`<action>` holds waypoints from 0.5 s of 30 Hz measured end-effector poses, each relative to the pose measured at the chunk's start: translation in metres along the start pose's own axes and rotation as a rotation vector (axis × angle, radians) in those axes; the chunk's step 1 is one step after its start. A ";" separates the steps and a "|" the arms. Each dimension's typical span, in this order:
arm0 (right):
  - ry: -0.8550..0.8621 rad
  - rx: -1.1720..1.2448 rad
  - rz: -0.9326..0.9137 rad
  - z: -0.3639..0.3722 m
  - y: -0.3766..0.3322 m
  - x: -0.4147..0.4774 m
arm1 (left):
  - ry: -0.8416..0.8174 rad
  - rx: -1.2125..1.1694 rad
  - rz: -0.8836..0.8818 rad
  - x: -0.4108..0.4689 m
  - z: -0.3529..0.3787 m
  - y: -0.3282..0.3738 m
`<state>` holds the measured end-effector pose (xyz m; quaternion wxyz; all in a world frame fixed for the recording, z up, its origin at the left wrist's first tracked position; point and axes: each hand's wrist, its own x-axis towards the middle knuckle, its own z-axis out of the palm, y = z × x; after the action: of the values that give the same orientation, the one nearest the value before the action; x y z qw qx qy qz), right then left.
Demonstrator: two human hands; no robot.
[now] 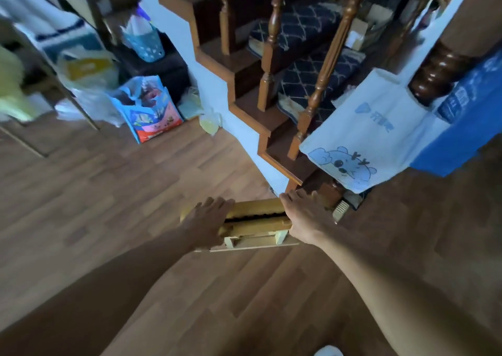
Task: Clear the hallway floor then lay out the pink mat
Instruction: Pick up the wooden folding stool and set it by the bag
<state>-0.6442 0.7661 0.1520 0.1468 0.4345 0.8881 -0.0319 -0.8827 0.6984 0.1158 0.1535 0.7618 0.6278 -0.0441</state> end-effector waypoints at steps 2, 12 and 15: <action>0.016 -0.027 -0.038 -0.016 -0.025 0.016 | 0.014 0.004 -0.038 -0.017 -0.012 -0.026; 0.044 -0.077 -0.189 -0.075 -0.098 0.096 | 0.067 -0.061 -0.197 -0.059 -0.062 -0.113; 0.038 -0.075 -0.223 -0.089 -0.112 0.132 | 0.058 -0.071 -0.244 -0.056 -0.077 -0.145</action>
<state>-0.8284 0.8137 0.1906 0.1414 0.3279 0.9341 -0.0065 -1.0446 0.6919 0.1778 0.1559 0.6749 0.7210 -0.0182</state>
